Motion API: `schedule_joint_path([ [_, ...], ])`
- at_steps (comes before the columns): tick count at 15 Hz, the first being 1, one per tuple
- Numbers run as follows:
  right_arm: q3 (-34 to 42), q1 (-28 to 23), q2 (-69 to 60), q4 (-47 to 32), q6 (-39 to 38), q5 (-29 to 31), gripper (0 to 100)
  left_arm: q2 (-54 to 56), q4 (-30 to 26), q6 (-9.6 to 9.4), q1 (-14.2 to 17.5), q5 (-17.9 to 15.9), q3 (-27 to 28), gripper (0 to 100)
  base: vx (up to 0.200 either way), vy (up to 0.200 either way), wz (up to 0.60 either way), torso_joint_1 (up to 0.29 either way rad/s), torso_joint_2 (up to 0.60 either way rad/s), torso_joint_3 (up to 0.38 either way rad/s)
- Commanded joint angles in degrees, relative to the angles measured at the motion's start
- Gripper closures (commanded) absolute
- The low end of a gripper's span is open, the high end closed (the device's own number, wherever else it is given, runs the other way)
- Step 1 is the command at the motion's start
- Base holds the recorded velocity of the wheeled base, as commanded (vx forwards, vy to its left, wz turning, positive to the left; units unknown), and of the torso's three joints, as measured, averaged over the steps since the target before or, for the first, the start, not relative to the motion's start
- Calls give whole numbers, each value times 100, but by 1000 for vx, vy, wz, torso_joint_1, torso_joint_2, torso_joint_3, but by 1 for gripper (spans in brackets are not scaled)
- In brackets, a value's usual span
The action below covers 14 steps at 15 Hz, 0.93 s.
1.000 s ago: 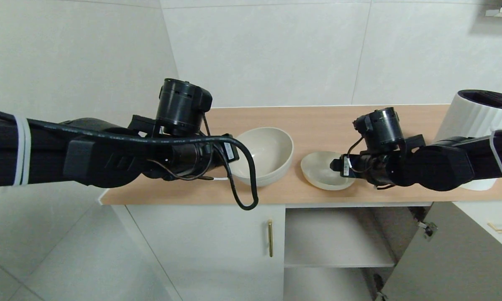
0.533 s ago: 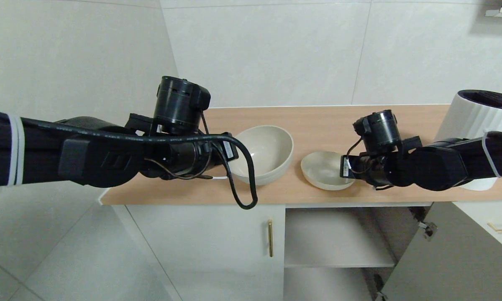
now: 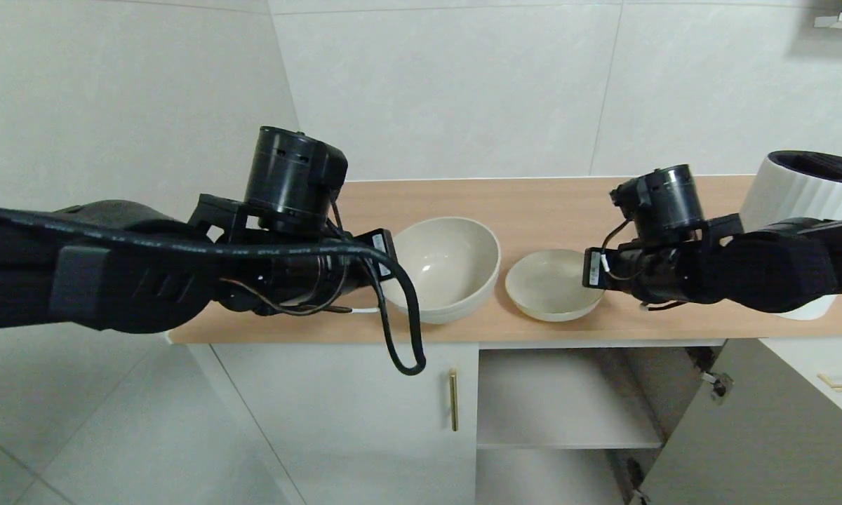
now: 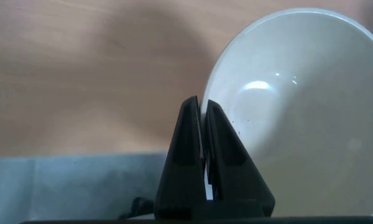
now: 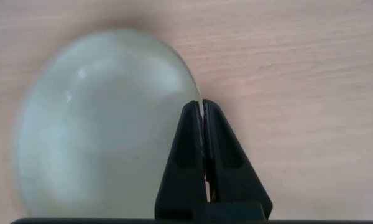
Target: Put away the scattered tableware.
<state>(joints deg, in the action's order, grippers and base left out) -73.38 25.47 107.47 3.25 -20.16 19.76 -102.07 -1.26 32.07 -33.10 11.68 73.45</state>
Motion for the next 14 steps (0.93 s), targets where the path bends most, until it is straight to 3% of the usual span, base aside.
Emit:
schedule_joint_path([
  [1,447,-112,-1097,-150,4,-587,100,434,3,-175,-215,-8,-331,100,0,0,0,0,0,0],
  [3,675,-121,-1703,-545,12,-1018,100,592,3,-325,-259,-34,-525,100,0,0,0,0,0,0],
  [5,939,-94,-2327,-1275,30,-1493,100,856,-6,-404,-276,-377,-806,100,0,0,0,0,0,0],
  [7,1124,-86,-2582,-1582,39,-1528,100,1058,-24,-404,-373,-588,-920,100,0,0,0,0,0,0],
  [11,1528,-103,-2679,-1521,276,-1510,100,1005,-33,-404,-434,-588,-973,100,0,0,0,0,0,0],
  [14,1537,-103,-2556,-1521,285,-1484,100,952,-50,-404,-505,-588,-990,100,-200,0,0,2,1,1],
])
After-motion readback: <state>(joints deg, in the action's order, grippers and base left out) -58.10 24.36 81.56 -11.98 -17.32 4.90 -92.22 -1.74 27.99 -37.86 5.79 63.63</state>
